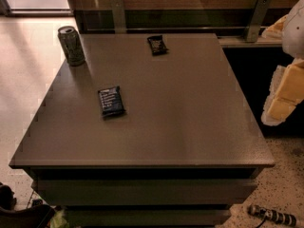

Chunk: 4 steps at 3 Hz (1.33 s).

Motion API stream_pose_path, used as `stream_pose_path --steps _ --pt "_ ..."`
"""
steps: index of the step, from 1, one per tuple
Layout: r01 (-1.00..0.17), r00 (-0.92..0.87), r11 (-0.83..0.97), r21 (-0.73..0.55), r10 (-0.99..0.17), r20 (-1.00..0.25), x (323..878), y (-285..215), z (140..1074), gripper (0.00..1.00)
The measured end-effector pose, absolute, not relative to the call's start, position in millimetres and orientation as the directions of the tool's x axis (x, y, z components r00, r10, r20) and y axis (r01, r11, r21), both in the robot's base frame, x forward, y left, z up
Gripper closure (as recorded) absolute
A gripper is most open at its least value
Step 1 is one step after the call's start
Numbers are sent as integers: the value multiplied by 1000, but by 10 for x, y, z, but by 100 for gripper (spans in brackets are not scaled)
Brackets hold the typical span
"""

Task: Pick rxbar chocolate

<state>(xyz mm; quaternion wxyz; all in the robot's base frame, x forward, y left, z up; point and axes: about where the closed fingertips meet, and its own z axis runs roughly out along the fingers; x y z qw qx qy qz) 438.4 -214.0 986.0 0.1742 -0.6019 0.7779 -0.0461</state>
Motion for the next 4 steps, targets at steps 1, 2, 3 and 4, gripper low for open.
stream_pose_path --steps 1,2,3,4 --pt "-920 -215 271 -282 -953 -216 4384 -2140 9860 0" --pt "-903 -228 297 -310 -944 -239 4529 -2151 9892 0" --pt "-860 -259 372 -349 -908 -330 4949 -2138 9938 0" --pt "-776 -296 531 -340 -783 -547 5627 -1919 9904 0"
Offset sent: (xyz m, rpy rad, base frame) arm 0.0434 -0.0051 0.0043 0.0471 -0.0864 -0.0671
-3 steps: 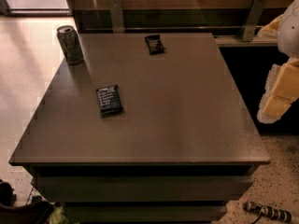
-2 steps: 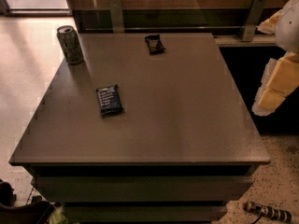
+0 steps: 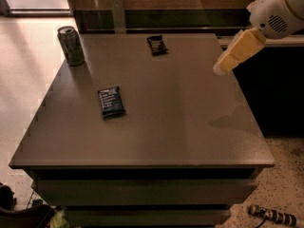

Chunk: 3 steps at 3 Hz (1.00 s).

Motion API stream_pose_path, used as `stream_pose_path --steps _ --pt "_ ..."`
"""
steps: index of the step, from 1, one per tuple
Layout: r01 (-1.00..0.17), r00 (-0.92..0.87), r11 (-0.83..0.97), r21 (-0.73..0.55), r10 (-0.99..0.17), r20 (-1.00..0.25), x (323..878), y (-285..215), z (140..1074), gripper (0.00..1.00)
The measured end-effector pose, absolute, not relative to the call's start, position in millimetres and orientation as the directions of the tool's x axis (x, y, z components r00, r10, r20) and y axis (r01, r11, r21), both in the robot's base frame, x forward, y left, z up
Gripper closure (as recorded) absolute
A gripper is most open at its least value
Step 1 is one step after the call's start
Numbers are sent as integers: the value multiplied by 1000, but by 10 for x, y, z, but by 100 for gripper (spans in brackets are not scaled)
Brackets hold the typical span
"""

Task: Pick rxbar chocolate

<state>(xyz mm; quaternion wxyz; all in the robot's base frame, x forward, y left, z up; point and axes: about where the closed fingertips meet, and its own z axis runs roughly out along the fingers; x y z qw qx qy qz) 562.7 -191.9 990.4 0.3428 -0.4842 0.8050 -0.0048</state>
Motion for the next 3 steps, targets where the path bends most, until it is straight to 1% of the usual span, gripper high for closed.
stream_pose_path --steps 1,2,3 --pt "-701 -325 669 -246 -607 -725 6105 -1591 9752 0" --pt "-630 -318 749 -204 -489 -812 6448 -1415 9790 0" --pt "-587 -270 776 -229 -454 -849 6581 -1414 9987 0"
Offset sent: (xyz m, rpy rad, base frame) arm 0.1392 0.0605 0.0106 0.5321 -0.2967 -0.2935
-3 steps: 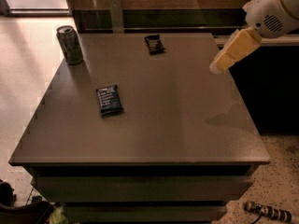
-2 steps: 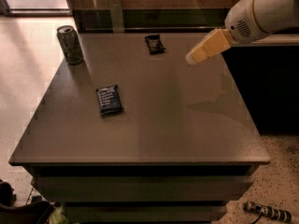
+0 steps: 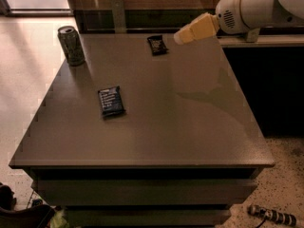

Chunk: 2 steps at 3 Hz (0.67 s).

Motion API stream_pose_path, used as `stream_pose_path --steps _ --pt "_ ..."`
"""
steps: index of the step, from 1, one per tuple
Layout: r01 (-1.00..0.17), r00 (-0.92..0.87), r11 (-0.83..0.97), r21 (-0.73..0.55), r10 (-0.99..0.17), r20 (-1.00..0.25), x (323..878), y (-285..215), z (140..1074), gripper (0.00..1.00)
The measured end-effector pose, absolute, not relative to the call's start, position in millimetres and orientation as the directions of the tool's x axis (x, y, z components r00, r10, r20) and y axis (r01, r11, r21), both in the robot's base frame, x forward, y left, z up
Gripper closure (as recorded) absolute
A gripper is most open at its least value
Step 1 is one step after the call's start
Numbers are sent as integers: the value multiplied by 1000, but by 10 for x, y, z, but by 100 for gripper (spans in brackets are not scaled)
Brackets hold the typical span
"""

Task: Pick rxbar chocolate

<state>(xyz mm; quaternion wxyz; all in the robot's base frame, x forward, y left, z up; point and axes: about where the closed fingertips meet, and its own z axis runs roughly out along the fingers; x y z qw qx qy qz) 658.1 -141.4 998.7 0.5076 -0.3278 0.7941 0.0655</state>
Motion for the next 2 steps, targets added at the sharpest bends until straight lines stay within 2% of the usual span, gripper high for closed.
stream_pose_path --steps 1,2 --pt "-580 -272 781 -230 -452 -850 6597 -1396 9991 0" --pt "-549 -268 805 -224 -423 -866 7017 -1214 9854 0"
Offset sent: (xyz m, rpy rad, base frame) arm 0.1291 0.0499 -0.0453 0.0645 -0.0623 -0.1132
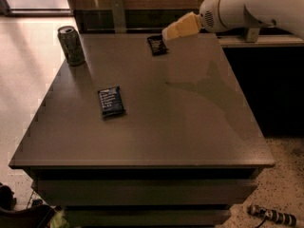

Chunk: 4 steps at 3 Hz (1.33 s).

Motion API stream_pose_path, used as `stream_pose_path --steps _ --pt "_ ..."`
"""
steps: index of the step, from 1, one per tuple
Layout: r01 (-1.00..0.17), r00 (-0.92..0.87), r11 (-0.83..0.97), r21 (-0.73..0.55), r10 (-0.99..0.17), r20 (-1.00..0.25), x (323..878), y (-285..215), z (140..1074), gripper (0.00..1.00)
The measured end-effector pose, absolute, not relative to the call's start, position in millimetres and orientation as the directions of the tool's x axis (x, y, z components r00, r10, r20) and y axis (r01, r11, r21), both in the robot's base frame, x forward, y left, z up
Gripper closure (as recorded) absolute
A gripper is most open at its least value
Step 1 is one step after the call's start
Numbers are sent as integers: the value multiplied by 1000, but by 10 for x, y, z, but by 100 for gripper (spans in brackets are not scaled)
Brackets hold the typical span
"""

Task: Pick rxbar chocolate

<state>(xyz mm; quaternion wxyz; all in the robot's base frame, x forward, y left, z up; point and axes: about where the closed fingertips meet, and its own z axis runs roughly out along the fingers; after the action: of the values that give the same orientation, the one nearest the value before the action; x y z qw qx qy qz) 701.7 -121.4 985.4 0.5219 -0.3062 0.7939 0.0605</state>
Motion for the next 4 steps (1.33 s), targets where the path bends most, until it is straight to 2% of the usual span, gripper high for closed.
stream_pose_path --steps 2,4 --pt "-511 -257 850 -131 -296 -920 8119 -723 9393 0" --pt "-541 -321 841 -1 -208 -924 8654 -465 8847 0"
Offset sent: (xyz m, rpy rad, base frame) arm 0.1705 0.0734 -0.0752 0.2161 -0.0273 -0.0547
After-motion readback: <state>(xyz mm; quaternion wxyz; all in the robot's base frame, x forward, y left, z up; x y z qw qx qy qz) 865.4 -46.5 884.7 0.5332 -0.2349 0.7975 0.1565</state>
